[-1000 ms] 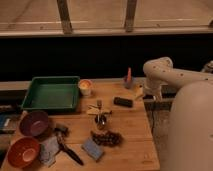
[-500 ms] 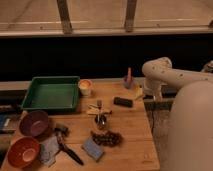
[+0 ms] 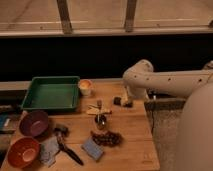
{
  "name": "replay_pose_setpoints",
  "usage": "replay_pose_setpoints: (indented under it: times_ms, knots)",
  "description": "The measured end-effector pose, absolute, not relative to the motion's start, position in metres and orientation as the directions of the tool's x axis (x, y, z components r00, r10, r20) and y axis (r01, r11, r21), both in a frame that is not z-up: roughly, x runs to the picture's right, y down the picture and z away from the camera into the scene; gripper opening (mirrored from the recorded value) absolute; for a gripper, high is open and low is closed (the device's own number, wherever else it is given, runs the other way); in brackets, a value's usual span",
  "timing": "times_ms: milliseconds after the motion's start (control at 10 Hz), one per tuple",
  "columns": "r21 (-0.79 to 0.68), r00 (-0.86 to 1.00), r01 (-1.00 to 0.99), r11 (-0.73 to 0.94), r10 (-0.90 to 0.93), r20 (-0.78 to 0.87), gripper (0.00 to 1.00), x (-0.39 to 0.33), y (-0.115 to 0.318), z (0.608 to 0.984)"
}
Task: Place towel in table surface
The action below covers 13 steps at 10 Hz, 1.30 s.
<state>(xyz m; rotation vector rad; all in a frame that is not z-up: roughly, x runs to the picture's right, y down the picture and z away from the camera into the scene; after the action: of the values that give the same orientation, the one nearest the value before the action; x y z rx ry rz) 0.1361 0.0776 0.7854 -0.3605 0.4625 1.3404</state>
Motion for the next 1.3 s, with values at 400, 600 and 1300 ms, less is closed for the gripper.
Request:
replay_pose_setpoints:
  times_ms: [400,600,1300]
  knots:
    - [-0.154,0.421,-0.905,0.397,0.781,-0.462,0.80,0.013,0.102,0.744]
    - [-0.198,0.482,-0.875,0.442,0.753,-0.447,0.80,-0.010,0.113,0.735]
    - [-0.203,0.500,-0.865,0.459,0.751,-0.432,0.80,-0.011,0.112,0.734]
